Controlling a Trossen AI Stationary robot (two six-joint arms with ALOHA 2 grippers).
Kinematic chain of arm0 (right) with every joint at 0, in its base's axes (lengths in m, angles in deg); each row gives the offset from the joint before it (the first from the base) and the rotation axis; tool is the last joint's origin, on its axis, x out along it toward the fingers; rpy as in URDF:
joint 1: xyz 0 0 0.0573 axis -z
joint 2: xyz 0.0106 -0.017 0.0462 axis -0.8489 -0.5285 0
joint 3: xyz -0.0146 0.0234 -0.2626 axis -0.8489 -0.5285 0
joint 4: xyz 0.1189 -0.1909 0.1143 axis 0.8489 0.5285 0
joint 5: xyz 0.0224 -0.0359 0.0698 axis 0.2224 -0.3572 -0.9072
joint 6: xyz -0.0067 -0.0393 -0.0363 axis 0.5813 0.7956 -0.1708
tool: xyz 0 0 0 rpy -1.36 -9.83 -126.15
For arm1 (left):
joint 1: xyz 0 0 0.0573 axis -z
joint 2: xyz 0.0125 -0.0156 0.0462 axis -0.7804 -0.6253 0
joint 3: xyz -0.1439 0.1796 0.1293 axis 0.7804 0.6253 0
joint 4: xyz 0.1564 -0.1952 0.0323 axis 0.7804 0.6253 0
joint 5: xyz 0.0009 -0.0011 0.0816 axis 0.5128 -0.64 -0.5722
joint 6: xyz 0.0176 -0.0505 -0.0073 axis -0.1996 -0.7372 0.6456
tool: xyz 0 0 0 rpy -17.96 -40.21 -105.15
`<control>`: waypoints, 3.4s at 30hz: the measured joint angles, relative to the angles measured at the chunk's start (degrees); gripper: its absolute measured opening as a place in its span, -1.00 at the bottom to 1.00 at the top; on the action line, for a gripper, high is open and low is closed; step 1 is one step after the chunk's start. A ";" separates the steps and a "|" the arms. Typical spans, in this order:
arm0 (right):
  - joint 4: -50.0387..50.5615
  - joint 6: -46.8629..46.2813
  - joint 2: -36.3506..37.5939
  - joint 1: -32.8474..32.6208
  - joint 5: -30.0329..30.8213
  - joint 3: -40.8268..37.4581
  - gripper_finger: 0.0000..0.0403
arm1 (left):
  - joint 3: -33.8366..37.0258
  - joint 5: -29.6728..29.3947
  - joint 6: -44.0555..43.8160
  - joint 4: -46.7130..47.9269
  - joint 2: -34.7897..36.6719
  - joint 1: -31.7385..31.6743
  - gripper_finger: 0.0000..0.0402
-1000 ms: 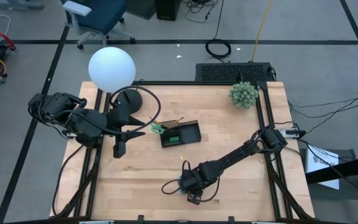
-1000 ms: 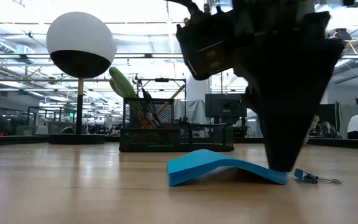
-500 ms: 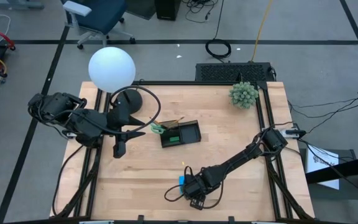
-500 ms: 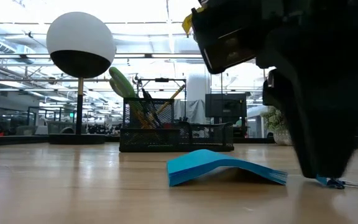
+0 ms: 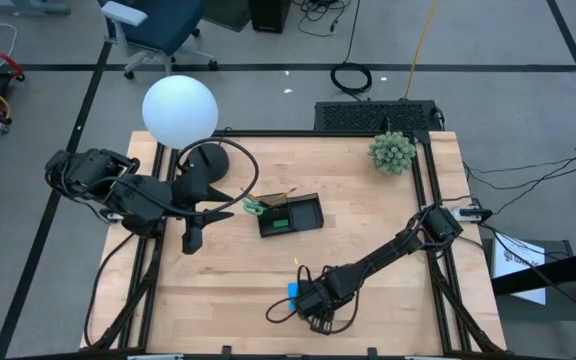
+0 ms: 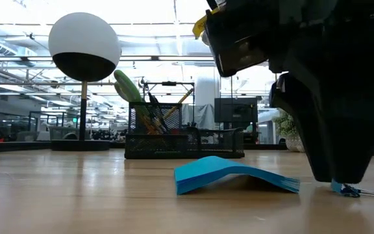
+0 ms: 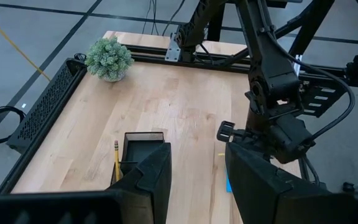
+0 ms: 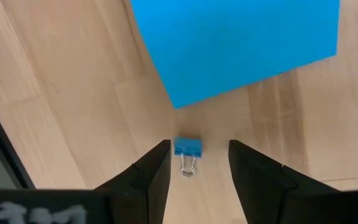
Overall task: Pick and place office supplies into organizer
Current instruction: Put the blue binder clip into the black desk organizer
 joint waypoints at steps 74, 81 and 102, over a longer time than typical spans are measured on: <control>-1.32 -5.44 -1.24 -2.96 3.09 -0.02 -0.25 | 0.00 0.02 -0.02 0.00 0.00 -0.01 -0.28; -1.29 -4.50 -1.26 -2.47 3.46 -0.02 -0.33 | 0.01 0.00 0.00 0.00 0.00 0.00 -0.28; -0.48 -4.39 -1.31 -2.13 4.32 0.00 -0.93 | 0.01 0.02 -0.01 0.00 0.00 -0.01 -0.28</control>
